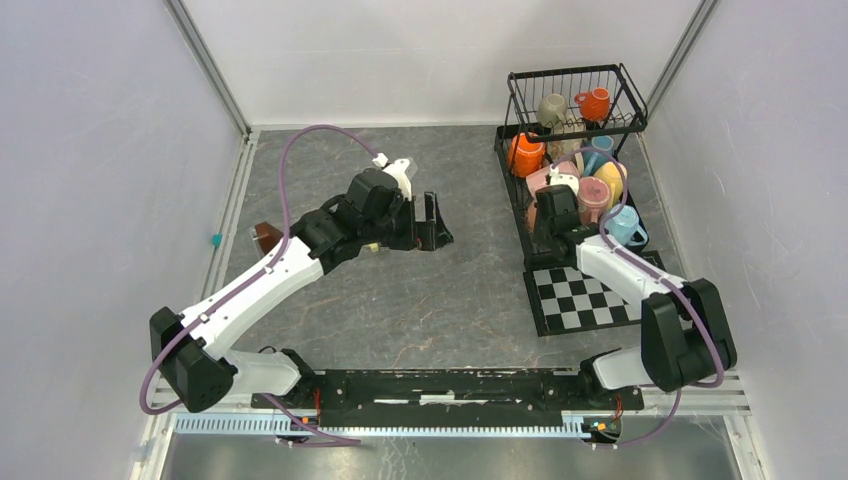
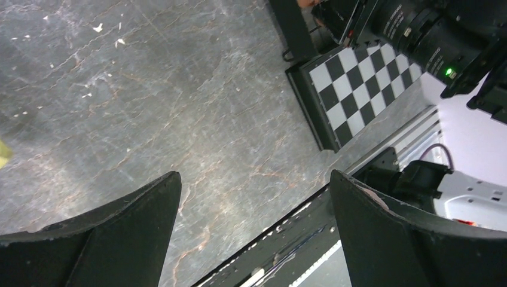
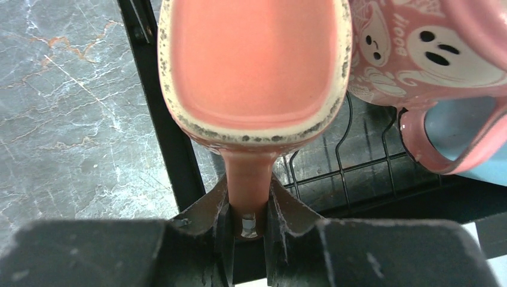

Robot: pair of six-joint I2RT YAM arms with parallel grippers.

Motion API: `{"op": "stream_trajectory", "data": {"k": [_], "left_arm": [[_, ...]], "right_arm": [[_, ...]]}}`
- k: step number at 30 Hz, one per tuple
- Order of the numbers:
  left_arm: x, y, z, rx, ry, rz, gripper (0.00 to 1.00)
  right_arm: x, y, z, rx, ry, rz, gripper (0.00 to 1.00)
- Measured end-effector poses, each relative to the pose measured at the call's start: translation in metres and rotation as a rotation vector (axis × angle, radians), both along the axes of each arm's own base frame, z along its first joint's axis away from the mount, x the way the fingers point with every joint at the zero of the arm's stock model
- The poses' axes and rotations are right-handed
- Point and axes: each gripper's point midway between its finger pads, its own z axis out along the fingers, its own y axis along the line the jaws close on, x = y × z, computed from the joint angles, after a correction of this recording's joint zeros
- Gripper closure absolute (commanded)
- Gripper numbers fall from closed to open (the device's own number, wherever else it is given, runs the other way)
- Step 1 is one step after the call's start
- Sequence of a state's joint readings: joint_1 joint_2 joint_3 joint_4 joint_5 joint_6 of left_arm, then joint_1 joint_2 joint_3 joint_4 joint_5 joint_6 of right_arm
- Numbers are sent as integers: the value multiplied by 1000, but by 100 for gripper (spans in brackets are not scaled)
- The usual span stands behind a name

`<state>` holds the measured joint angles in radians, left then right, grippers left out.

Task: Unload the cups from the dish rack
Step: Unload the cup from the dish rack.

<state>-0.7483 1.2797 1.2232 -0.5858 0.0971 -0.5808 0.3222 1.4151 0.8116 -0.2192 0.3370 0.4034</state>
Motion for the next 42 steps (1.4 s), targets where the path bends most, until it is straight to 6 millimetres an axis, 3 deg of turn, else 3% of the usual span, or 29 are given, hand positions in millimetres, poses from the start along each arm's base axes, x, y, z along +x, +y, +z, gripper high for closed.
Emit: {"op": "stream_trajectory", "data": {"k": [12, 22, 30, 36, 42], "left_arm": [[5, -16, 8, -148, 28, 52, 0], [15, -22, 20, -291, 60, 80, 0], [24, -26, 31, -414, 82, 82, 0], [33, -24, 32, -535, 123, 98, 0], [43, -21, 53, -689, 134, 89, 0]], "right_arm": [[-14, -5, 31, 14, -43, 1, 100], [-36, 7, 77, 123, -133, 70, 100], [-52, 45, 114, 312, -209, 217, 100], [-64, 93, 139, 498, -240, 363, 100], [-77, 139, 172, 704, -284, 513, 100]]}}
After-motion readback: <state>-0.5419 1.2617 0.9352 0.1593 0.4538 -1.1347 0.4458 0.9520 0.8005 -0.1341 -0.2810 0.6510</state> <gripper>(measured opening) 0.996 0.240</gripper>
